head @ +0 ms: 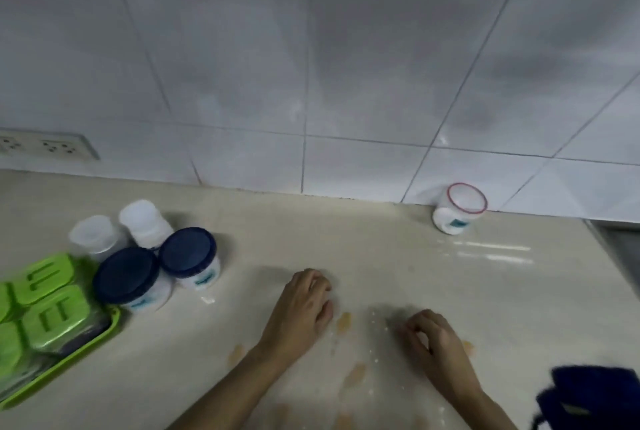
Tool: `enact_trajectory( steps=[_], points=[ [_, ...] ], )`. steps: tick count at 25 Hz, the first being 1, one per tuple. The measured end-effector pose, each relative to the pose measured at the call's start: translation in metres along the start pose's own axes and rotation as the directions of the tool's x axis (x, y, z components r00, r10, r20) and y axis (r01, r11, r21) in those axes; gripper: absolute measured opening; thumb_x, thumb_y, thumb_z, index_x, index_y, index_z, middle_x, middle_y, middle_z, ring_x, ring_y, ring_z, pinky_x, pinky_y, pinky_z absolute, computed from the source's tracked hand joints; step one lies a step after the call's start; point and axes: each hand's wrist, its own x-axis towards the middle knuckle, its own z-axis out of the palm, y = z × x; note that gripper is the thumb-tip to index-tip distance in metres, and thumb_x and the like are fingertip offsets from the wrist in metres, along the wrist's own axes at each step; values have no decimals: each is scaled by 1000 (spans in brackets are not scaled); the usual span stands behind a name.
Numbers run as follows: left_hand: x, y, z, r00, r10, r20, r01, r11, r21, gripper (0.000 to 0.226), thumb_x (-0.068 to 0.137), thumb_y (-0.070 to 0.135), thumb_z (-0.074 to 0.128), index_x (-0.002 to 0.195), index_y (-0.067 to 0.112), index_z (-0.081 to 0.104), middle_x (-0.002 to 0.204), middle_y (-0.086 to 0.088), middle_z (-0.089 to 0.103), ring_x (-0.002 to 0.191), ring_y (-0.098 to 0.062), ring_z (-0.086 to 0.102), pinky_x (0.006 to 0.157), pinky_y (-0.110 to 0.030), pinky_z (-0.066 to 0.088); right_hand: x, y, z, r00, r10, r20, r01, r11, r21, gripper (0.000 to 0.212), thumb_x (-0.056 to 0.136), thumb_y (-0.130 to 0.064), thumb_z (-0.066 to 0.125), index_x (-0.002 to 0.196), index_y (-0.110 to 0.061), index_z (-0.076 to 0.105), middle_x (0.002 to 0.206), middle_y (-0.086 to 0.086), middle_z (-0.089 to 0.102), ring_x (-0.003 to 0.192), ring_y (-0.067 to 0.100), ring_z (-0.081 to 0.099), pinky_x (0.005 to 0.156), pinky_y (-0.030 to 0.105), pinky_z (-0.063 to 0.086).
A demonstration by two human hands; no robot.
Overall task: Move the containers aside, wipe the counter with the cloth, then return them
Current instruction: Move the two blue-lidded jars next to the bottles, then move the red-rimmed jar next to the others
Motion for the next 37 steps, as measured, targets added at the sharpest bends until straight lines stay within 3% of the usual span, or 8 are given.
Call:
enact_trajectory(
  steps=[3, 9, 13, 18, 27, 32, 34, 37],
  points=[
    [56, 34, 42, 998, 42, 56, -43, 999, 23, 28, 85, 30, 41, 99, 13, 59, 105, -4, 56, 98, -23, 55, 84, -28, 42, 15, 46, -40, 998, 45, -45, -47, 998, -44, 6, 87, -39, 59, 85, -37, 54, 83, -17, 59, 81, 7, 58, 73, 16, 42],
    [150, 83, 122, 996, 83, 11, -84, 986, 143, 31, 81, 32, 43, 102, 14, 58, 112, -7, 58, 105, -25, 55, 93, -31, 42, 120, 97, -98, 984, -23, -177, -48, 921, -386, 56, 78, -28, 75, 126, -10, 50, 129, 15, 52, 117, 31, 53, 95, 37, 47],
    [163, 77, 154, 999, 46, 7, -47, 972, 230, 36, 90, 35, 42, 114, 12, 58, 123, -10, 58, 116, -27, 53, 105, -34, 32, 191, 117, -108, 990, 85, -112, -117, 941, -319, 83, 72, -38, 79, 139, -15, 36, 148, 18, 30, 130, 38, 41, 101, 48, 44],
    [156, 74, 165, 999, 26, -19, -21, 975, 219, 41, 93, 36, 42, 122, 11, 58, 133, -11, 56, 127, -27, 50, 111, -36, 27, 213, 133, -90, 979, 82, -187, -105, 988, -115, 72, 70, -37, 81, 130, -26, 42, 139, 10, 36, 115, 34, 52, 93, 43, 52],
    [156, 73, 158, 990, 80, -114, -54, 974, 218, 34, 92, 32, 46, 117, 14, 61, 128, -7, 59, 125, -21, 50, 110, -33, 32, 183, 114, -91, 958, -19, -287, -4, 997, -79, 74, 68, -39, 82, 131, -33, 42, 139, 3, 35, 114, 24, 51, 89, 33, 50],
    [161, 67, 133, 991, 130, -21, -127, 985, 120, 31, 89, 30, 48, 107, 12, 66, 110, -5, 67, 105, -20, 60, 108, -29, 29, 165, 74, -100, 972, -75, -223, 33, 982, -187, 78, 64, -40, 84, 130, -31, 44, 137, 6, 38, 111, 30, 56, 83, 35, 55],
    [140, 49, 109, 984, 144, -110, -130, 984, 124, 31, 90, 28, 44, 103, 10, 66, 106, -6, 66, 100, -20, 57, 102, -30, 37, 148, 53, -96, 967, -95, -237, 49, 979, -196, 77, 64, -39, 84, 130, -30, 45, 136, 6, 39, 111, 30, 56, 83, 36, 55],
    [22, -13, 27, 999, -16, -37, 17, 999, 31, 33, 91, 24, 41, 109, 11, 65, 110, -4, 63, 103, -19, 56, 96, -28, 43, 109, -35, -34, 987, -124, -101, 112, 987, -116, 77, 63, -42, 84, 130, -31, 46, 136, 2, 39, 111, 25, 56, 81, 29, 52]
  ],
)
